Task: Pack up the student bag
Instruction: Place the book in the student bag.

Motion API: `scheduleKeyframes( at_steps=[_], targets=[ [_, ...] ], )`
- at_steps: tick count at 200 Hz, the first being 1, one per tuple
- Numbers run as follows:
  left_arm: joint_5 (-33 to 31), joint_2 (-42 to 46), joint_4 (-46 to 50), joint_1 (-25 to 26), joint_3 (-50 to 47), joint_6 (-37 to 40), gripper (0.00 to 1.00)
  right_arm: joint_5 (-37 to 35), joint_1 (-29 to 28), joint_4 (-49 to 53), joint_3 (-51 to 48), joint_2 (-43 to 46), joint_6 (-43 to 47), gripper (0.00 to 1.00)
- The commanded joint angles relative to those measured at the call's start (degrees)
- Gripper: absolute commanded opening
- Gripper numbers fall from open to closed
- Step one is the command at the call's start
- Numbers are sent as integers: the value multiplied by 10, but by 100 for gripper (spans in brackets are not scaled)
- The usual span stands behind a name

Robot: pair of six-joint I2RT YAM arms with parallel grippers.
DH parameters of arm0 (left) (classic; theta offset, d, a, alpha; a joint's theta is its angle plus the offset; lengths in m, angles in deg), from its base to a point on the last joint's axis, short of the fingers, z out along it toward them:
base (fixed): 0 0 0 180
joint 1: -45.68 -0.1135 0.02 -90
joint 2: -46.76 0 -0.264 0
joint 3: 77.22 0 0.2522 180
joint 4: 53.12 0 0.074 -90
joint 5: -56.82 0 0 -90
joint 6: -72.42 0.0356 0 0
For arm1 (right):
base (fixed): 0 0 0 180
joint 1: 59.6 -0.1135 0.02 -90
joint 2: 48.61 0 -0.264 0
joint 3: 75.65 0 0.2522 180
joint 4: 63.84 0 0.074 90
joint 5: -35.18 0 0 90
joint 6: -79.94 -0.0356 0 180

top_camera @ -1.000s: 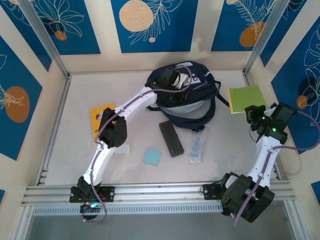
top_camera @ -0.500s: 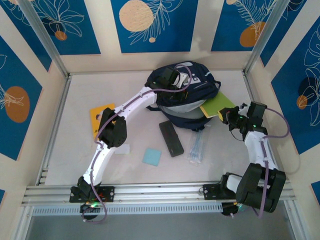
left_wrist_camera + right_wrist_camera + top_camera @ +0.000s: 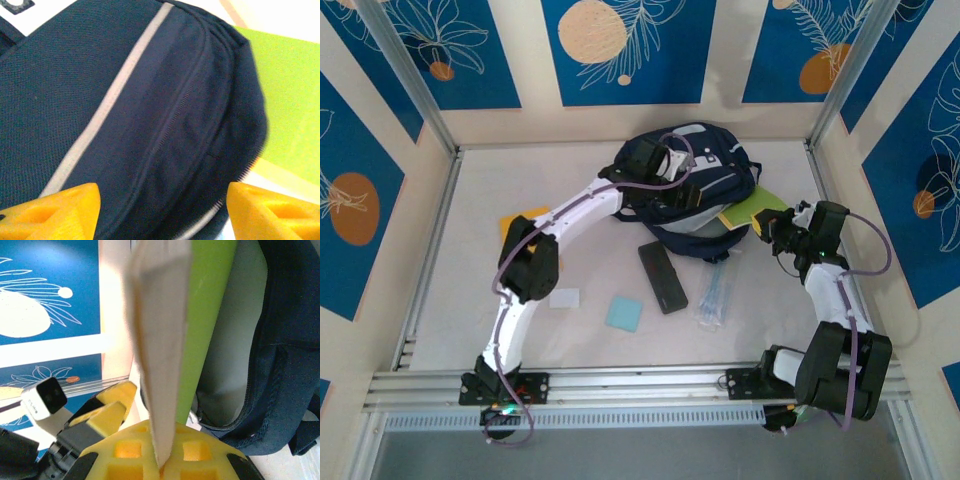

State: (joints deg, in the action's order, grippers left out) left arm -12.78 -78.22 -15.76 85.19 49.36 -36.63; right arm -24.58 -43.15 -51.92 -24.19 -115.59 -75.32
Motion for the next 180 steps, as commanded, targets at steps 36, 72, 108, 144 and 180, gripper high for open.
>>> scheduleKeyframes(
  at_steps=[36,72,108,144,180],
  targets=[
    [21,31,-8,31,-46,66,66,26,-5,-55,-3,-1,3,0],
    [-31,4,-5,45,-44,126,66,29,-9,-59,-5,-1,0,0],
    [-7,-34,-1,53,-15,147,66,27,-16,-62,-6,-2,0,0],
    [0,-67,9,55,7,155,47,30,-18,-64,-4,-3,-2,0],
    [-23,-71,36,52,53,147,0,31,-18,-44,-4,3,15,0]
  ],
)
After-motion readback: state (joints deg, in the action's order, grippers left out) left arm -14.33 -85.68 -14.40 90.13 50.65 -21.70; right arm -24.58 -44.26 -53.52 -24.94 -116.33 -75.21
